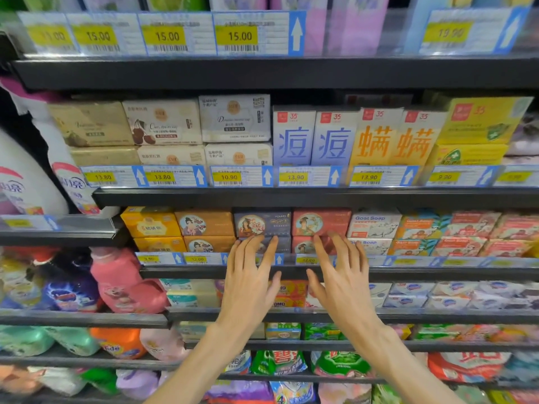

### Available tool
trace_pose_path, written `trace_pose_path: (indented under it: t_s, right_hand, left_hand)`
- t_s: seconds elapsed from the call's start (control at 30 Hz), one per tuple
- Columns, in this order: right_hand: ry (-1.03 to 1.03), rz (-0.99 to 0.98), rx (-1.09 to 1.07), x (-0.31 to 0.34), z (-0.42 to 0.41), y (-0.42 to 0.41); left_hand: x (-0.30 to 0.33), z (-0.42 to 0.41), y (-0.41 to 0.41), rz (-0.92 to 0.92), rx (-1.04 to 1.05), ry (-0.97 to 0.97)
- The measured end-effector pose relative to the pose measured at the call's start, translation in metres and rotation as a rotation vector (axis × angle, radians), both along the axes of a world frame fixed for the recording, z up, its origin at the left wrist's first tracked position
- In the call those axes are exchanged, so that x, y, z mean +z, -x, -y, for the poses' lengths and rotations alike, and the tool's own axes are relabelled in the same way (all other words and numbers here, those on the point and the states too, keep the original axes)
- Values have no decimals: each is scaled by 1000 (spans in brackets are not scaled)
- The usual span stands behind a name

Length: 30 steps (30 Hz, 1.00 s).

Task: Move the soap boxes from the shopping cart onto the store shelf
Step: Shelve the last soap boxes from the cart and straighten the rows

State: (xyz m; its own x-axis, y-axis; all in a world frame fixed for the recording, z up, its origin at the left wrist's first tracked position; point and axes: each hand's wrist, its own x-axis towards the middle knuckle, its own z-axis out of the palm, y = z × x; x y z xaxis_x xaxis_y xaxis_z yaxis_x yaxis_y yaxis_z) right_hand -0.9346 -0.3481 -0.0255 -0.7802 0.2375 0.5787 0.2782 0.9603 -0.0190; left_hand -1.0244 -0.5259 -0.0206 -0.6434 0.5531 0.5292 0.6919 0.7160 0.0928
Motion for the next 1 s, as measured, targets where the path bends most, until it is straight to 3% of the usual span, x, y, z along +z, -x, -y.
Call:
trace_pose_path:
  t_s: [0.33,0.67,1.0]
  right_hand:
    - [48,-155,237,46,17,21]
    - [19,-77,116,62,9,42]
    - [53,138,32,89,16,58]
  left_hand:
    - [33,34,31,-94,-46,-255]
    - [52,43,58,-99,-14,-164]
    - [61,41,67,-56,14,-132]
